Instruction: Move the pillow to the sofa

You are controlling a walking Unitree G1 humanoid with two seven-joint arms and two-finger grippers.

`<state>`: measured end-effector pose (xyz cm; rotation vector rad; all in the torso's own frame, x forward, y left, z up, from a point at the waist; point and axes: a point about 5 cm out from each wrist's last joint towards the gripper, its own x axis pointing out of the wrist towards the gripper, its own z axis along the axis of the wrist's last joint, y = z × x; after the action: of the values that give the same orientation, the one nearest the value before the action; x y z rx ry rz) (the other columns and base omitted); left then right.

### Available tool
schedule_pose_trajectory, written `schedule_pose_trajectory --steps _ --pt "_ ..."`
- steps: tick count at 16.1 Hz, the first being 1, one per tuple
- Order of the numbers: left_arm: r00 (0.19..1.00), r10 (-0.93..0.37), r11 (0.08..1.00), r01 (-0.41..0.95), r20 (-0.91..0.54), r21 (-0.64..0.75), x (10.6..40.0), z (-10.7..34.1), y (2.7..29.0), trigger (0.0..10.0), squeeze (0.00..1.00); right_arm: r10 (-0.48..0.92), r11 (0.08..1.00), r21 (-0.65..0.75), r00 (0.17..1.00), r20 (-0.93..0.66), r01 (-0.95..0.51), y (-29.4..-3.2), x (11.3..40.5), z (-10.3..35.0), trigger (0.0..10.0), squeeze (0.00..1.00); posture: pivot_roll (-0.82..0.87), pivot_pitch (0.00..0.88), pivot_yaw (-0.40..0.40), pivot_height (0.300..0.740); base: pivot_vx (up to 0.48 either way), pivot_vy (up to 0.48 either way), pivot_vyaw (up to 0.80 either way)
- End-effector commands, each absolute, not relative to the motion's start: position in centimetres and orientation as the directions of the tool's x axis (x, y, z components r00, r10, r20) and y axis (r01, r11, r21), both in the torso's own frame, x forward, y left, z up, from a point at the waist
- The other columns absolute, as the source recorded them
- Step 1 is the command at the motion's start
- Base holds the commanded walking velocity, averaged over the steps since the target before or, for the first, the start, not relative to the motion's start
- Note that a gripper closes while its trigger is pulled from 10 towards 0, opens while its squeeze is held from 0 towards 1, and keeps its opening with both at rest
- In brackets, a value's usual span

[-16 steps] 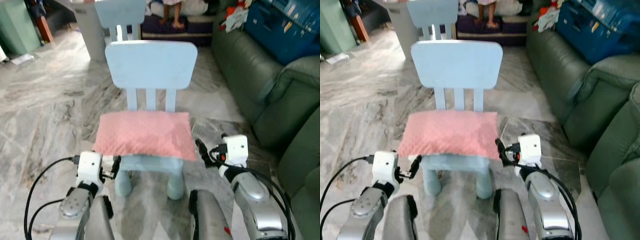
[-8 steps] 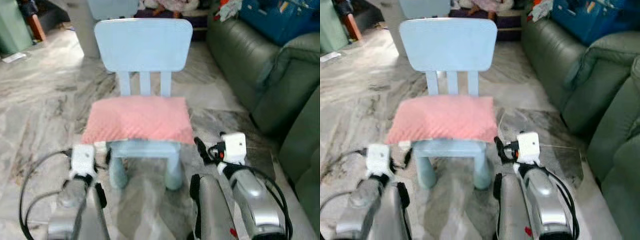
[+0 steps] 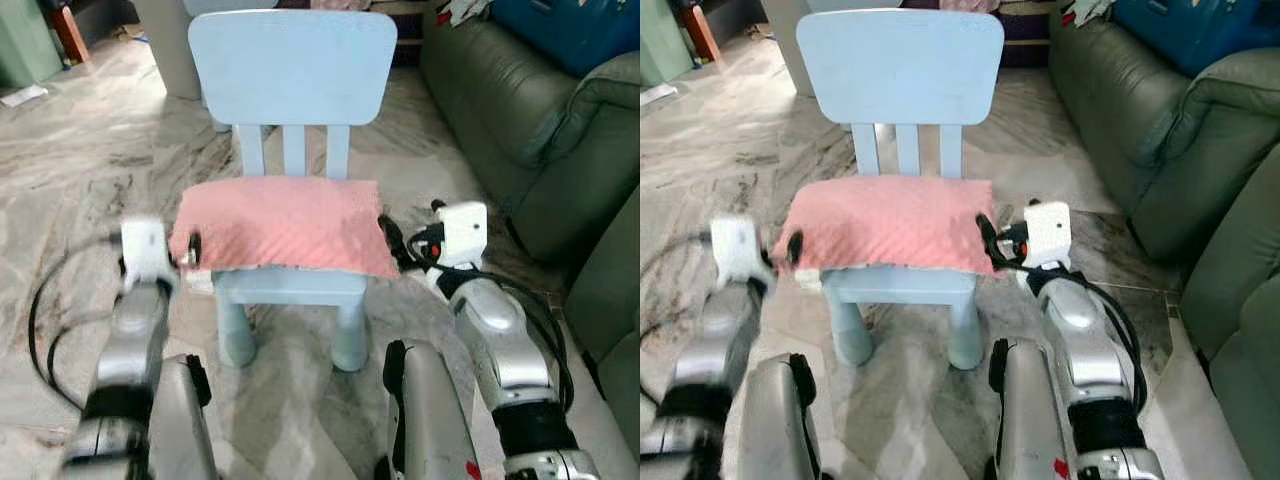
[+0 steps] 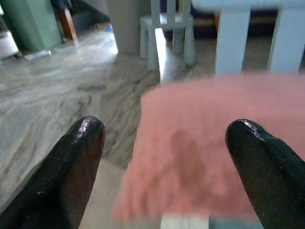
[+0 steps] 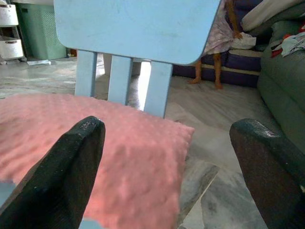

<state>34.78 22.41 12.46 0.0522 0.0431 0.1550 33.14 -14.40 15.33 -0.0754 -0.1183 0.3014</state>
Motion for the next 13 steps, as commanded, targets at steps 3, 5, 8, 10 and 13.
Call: schedule_pose_trajectory --steps 3,5,8,10,13 --pt "0.98 0.196 0.98 -0.197 0.019 0.015 36.0 14.7 23.0 10.0 0.0 0.287 0.957 -0.074 0.952 0.108 -0.28 -14.3 33.6 15.9 10.0 0.0 -0.1 0.162 -0.006 0.366 0.0 0.0 0.0" --pt "0.98 0.197 0.979 -0.198 0.031 0.041 36.8 15.6 23.5 10.0 0.0 0.303 0.953 -0.038 0.947 0.11 -0.3 -13.7 34.5 16.9 10.0 0.0 -0.1 0.205 -0.007 0.366 0.0 0.0 0.0" --pt "0.965 0.262 0.965 -0.262 -0.001 -0.034 37.5 16.4 25.5 10.0 0.0 0.351 0.936 -0.01 0.931 0.105 -0.352 -13.0 35.9 18.2 10.0 0.0 -0.09 0.259 -0.017 0.366 0.0 0.0 0.0" --pt "0.958 0.288 0.954 -0.287 -0.003 -0.087 37.7 17.2 26.2 10.0 0.0 0.387 0.921 -0.006 0.916 0.105 -0.389 -12.5 36.6 18.9 10.0 0.0 -0.09 0.284 -0.018 0.366 0.0 0.0 0.0" --pt "0.955 0.295 0.948 -0.287 0.04 -0.135 38.6 19.7 27.0 10.0 0.0 0.43 0.9 0.024 0.894 0.127 -0.436 -11.8 38.2 21.0 10.0 0.0 -0.08 0.323 -0.018 0.366 0.0 0.0 0.0"
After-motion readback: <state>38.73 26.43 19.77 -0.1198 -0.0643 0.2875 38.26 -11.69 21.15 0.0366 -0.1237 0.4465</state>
